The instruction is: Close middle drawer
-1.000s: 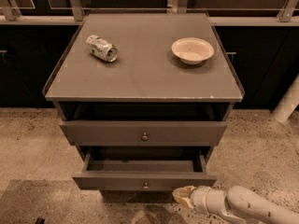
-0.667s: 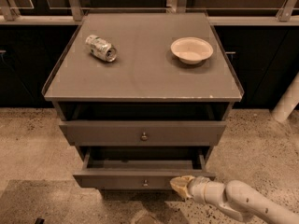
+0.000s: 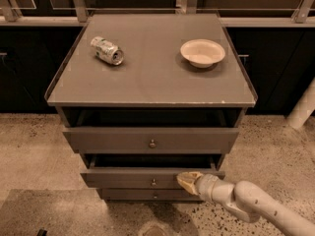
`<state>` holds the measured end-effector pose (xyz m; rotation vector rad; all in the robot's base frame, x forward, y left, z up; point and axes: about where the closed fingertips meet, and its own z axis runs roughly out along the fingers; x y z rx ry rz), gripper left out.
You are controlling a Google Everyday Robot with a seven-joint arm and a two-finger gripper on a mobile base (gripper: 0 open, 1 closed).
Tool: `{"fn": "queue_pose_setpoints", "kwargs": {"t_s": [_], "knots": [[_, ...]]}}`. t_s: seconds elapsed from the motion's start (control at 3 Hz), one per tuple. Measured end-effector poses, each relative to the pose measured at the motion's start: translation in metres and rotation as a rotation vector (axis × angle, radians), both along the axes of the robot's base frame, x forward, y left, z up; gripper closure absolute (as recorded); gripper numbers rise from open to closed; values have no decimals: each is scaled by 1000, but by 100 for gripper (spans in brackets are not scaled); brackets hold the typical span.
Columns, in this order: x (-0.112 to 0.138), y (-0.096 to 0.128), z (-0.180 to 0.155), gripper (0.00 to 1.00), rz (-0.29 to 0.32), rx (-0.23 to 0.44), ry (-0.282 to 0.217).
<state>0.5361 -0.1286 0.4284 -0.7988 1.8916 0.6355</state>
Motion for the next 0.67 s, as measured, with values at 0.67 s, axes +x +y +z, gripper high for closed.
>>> {"fn": "queue_pose_setpoints", "kwargs": {"t_s": [0.67], "knots": [[32,2,2,100,-28,33,-41]]}}
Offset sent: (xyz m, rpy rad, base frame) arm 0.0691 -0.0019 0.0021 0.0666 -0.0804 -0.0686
